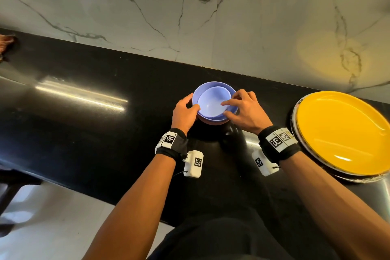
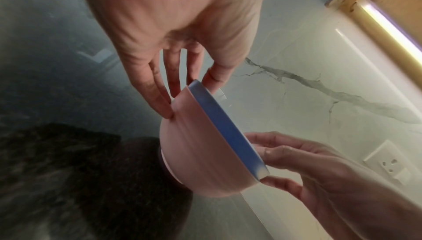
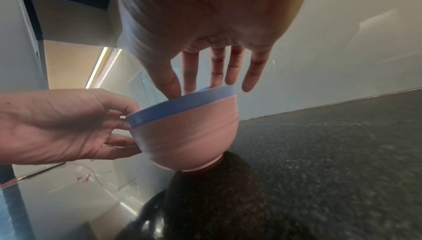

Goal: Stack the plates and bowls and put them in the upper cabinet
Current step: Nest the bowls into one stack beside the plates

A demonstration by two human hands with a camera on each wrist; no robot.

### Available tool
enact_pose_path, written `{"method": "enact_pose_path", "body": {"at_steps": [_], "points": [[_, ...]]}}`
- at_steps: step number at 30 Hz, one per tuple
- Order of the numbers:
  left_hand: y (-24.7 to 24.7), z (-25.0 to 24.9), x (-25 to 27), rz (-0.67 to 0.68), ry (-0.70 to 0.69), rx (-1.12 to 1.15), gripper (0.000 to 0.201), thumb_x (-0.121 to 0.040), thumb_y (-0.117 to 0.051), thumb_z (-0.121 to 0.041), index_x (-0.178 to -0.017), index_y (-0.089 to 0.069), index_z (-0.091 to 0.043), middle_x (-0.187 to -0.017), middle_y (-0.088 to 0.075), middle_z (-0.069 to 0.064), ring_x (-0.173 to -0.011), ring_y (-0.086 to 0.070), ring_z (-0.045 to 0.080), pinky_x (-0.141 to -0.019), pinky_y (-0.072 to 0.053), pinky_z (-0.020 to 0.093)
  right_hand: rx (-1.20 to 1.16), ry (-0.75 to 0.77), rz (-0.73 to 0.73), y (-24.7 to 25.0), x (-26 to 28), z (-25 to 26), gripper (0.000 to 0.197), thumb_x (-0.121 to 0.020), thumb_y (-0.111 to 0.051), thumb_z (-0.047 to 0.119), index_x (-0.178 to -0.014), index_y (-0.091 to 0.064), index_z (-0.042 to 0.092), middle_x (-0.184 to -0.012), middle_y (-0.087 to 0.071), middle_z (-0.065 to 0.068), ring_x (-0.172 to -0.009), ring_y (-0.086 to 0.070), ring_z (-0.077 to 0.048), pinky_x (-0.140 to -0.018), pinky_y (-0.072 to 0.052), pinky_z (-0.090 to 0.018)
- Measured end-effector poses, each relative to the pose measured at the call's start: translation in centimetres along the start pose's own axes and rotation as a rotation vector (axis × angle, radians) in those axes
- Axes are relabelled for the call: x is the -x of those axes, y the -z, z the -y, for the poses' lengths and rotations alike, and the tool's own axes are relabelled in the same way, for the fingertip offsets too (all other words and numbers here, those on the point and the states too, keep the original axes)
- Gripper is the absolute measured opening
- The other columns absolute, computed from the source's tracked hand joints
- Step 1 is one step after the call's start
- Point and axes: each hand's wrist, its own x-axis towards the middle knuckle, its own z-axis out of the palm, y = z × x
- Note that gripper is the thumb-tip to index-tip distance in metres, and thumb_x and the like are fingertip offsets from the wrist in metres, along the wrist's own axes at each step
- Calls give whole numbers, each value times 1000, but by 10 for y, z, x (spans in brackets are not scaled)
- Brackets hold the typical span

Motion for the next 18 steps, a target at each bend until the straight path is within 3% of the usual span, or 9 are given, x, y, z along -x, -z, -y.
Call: {"method": "enact_pose_path", "body": {"at_steps": [3,7,11,13,16,18], "points": [[0,-4,0,-82,-16,-72,46,-88,-66,-17,-133,-56,-21,-130,-53,7,-115,-57,22,-93,-51,32,-134,-38,-41,-1,5,-3,43,-90,-63,34,-132,-57,30,-128,-44,0,-118,-40,-18,-98,-40,-31],[-3,-15,3,-181,-22,-192,39,-89,-67,-17,-127,-61,-15,-123,-57,8,-106,-61,22,-81,-46,26,-398,-262,-121,-2,7,-7,49,-95,-58,32,-141,-45,23,-138,-41,-3,-123,-49,-20,-102,-48,-37],[-5,-21,6,-185,-7,-232,37,-89,-67,-24,-124,-61,-13,-120,-64,7,-103,-64,21,-77,-45,25,-454,-369,2,-5,9,-8,55,-96,-55,40,-146,-39,23,-145,-47,-5,-127,-50,-23,-104,-46,-46],[-6,-23,7,-168,0,-251,42,-86,-71,-31,-123,-61,-15,-119,-64,6,-103,-64,21,-76,-47,27,-486,-372,23,-6,7,-7,56,-95,-58,38,-145,-39,22,-145,-48,-5,-125,-51,-24,-98,-51,-45],[-5,-25,12,-183,6,-300,43,-84,-73,-33,-121,-59,-15,-117,-64,6,-101,-64,21,-74,-47,27,-535,-377,10,-3,6,-4,52,-93,-62,34,-141,-43,22,-140,-47,-7,-118,-54,-23,-79,-59,-34],[-2,-27,13,-212,19,-322,38,-86,-71,-29,-119,-58,-15,-116,-65,6,-100,-64,20,-74,-47,27,-560,-346,-14,0,7,-5,49,-92,-62,36,-137,-47,25,-136,-48,-6,-117,-55,-24,-84,-59,-42]]}}
